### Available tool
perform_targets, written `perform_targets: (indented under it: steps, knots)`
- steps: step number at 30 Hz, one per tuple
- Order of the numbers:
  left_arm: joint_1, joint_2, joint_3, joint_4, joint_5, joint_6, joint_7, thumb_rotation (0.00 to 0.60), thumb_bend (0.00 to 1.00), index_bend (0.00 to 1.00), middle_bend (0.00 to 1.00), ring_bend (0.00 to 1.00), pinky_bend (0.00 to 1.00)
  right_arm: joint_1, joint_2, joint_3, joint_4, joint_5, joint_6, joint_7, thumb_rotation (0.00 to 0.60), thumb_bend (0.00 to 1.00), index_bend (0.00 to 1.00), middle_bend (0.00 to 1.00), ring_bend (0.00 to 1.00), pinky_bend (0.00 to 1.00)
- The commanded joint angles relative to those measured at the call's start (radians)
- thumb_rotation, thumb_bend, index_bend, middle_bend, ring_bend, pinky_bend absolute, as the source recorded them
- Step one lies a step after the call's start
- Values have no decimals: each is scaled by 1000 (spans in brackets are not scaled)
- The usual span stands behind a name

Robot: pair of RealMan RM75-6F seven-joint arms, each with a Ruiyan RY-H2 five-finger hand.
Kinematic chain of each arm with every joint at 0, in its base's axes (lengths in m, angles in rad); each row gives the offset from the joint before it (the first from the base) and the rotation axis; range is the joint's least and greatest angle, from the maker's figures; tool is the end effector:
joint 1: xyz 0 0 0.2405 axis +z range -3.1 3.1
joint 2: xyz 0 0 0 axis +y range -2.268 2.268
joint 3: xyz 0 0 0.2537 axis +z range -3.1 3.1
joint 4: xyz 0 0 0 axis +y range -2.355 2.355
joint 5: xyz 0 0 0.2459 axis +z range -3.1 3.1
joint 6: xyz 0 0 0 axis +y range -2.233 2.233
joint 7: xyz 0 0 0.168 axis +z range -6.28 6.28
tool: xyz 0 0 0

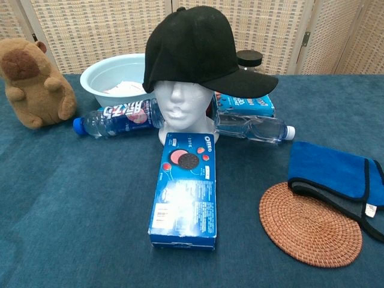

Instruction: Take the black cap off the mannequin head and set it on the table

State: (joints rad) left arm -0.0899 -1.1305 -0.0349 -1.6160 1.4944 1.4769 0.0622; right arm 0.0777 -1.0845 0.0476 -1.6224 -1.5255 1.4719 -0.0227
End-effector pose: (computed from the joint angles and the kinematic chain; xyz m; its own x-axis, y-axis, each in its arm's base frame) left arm -0.3223 0.2056 0.1175 0.4382 0.0240 0.8986 0.8989 -0.0098 -0.4381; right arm -0.3229 -0.2050 0.1315 0.4399 -0.0181 0.8979 -0.8979 -0.0282 0.4393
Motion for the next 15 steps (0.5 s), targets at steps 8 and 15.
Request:
perform_targets:
  steps: [8, 15]
  knots:
    - [3, 1, 2, 0, -1, 2, -3, 600, 191, 134, 42, 11, 0, 6, -2, 1, -1, -4, -5, 0, 600, 0, 304, 268, 136, 97]
    - [1, 4, 2, -3, 2, 0, -5, 600, 191, 134, 42, 10, 0, 22, -14, 8, 2, -24, -4, -4, 600, 0, 304, 268, 135, 97]
